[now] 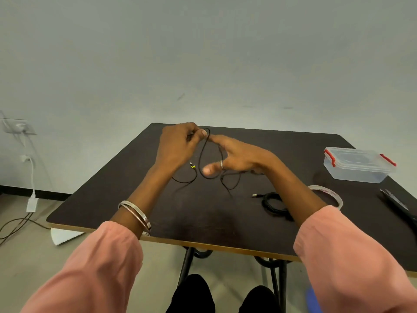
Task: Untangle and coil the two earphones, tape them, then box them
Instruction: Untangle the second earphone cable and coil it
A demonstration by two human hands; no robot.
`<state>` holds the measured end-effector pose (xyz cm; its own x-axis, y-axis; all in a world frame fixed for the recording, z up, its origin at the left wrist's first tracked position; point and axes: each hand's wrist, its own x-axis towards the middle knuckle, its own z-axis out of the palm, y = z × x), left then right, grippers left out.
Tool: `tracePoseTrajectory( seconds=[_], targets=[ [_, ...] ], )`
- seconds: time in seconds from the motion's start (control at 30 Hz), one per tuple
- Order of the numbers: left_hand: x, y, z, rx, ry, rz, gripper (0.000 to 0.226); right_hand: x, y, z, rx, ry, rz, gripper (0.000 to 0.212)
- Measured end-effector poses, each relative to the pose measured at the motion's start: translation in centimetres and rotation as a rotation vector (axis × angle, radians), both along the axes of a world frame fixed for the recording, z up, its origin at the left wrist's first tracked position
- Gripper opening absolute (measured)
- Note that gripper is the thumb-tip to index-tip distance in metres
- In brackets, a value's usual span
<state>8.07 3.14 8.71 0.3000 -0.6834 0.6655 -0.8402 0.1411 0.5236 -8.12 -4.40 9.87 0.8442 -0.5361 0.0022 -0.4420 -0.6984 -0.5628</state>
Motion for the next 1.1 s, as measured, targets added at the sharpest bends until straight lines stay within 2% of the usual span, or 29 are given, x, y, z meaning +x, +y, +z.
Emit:
tracePoseTrajectory(
  seconds=[0.1, 0.13, 0.37, 0.5, 0.57, 0.63, 0.7, 0.73, 0.8, 0.83, 0.87, 0.9, 0.93, 1.0, 1.1],
  targets=[
    [0.0, 0.1, 0.1, 0.060, -0.043, -0.018, 0.023, 1.6, 0.4, -0.5, -0.038, -0.271, -0.184, 0.036],
    [0.1, 0.2, 0.1, 0.092, -0.045, -0.026, 0.023, 1.8, 0.4, -0.7, -0.021, -0.356, -0.255, 0.028],
    [2.3, 1.9, -0.7, 0.227, 0.140, -0.091, 0.025, 0.6, -1.1, -1.4, 0.064, -0.589, -0.491, 0.022],
    [4.1, 3.0, -1.9, 0.204, 0.253, -0.006, 0.025, -1.4, -2.7, -0.6, 0.323, -0.935, -0.789, 0.025],
    [4.7, 3.2, -2.5, 0.190, 0.341, 0.002, 0.027, -2.2, -3.4, -0.6, 0.432, -1.033, -0.921, 0.023],
    [4.7, 3.0, -3.1, 0.181, 0.448, -0.011, 0.030, -2.5, -3.7, -1.4, 0.486, -0.923, -0.967, 0.017],
    [4.1, 2.8, -3.4, 0.170, 0.542, -0.024, 0.032, -2.5, -3.3, -2.1, 0.444, -0.604, -0.897, 0.008],
    [3.7, 2.7, -3.4, 0.166, 0.569, -0.027, 0.032, -2.5, -3.0, -2.2, 0.356, -0.386, -0.830, 0.017],
    [2.9, 2.3, -3.5, 0.181, 0.579, -0.022, 0.031, -2.4, -2.2, -1.7, 0.102, 0.026, -0.641, 0.050],
    [2.5, 2.1, -3.4, 0.194, 0.576, -0.024, 0.030, -2.0, -1.7, -1.2, -0.030, 0.114, -0.538, 0.071],
    [2.1, 2.0, -3.4, 0.202, 0.576, -0.033, 0.030, -1.5, -1.1, -0.8, -0.130, 0.102, -0.431, 0.087],
    [1.7, 1.9, -3.4, 0.206, 0.580, -0.049, 0.029, -0.9, -0.6, -0.5, -0.176, 0.036, -0.330, 0.096],
    [1.3, 1.7, -3.4, 0.211, 0.587, -0.068, 0.029, -0.3, 0.0, -0.3, -0.206, -0.032, -0.249, 0.095],
    [0.5, 1.6, -3.3, 0.229, 0.603, -0.121, 0.029, 1.0, 0.9, -0.6, -0.266, -0.074, -0.173, 0.074],
    [-0.1, 1.7, -3.2, 0.250, 0.669, -0.211, 0.029, 1.7, 1.5, -1.5, -0.316, -0.064, -0.168, 0.026]
  ],
)
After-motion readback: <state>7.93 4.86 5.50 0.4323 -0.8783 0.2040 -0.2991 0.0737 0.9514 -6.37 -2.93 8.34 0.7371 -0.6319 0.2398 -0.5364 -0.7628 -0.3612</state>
